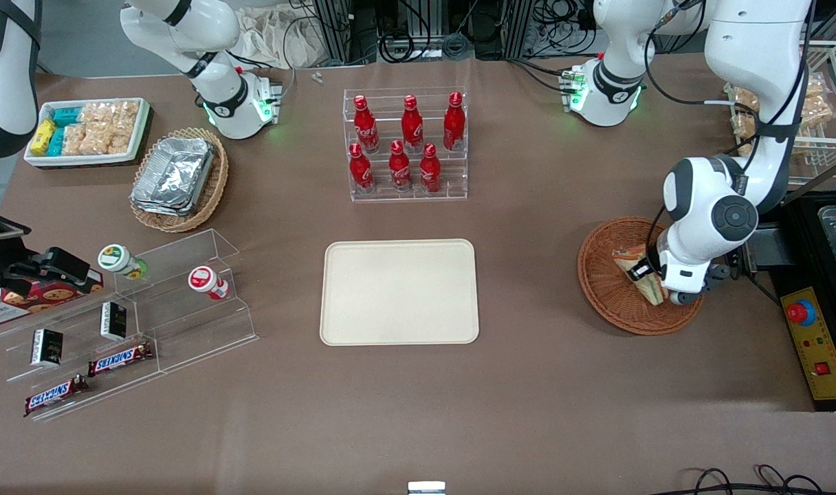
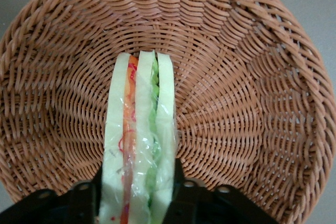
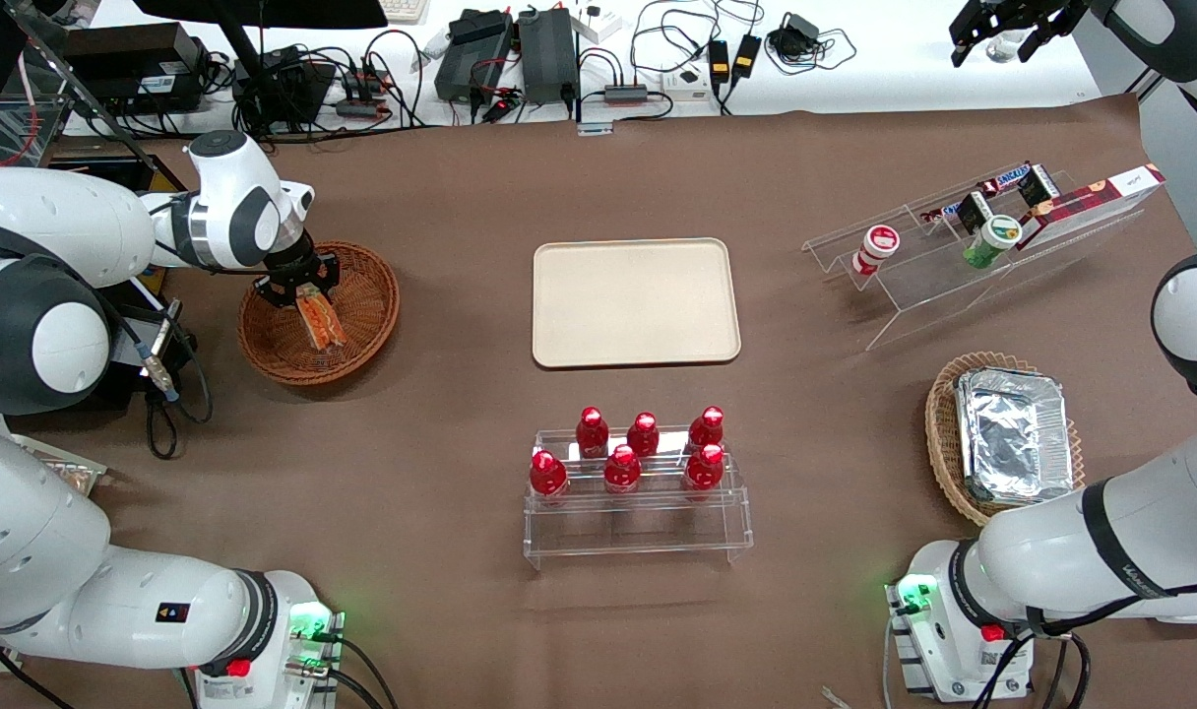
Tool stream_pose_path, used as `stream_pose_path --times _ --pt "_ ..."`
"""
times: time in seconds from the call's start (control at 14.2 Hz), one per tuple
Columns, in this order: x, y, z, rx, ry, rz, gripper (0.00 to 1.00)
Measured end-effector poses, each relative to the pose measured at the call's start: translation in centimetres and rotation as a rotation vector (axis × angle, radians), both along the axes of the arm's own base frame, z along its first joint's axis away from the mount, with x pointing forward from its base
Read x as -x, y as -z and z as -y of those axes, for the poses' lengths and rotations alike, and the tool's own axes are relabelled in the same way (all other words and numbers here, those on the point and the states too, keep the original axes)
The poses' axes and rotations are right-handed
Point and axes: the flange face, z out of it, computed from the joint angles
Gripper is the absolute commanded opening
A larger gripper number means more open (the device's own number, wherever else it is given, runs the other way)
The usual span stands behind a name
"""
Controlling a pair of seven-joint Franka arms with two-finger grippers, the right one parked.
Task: Place sandwich from basket to tray
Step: 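Lower the left gripper and close it on the wrapped sandwich, then lift the sandwich out of the basket with the left gripper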
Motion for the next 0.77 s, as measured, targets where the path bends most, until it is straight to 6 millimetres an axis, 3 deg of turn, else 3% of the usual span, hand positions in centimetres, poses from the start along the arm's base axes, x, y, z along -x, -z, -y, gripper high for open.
stream_pose_path --times 0.21,0.35,0.56,0.77 --pt "-0.8 -1.3 0.9 0.000 -0.005 0.014 0.00" --pt "-2.4 -4.4 1.3 -0.002 -0.008 -0.025 0.00" --pt "-5.5 -12.9 1.6 -0.005 0.003 -0.063 0.00" --pt "-7.2 -22.0 1.7 0.005 0.120 -0.074 0.00"
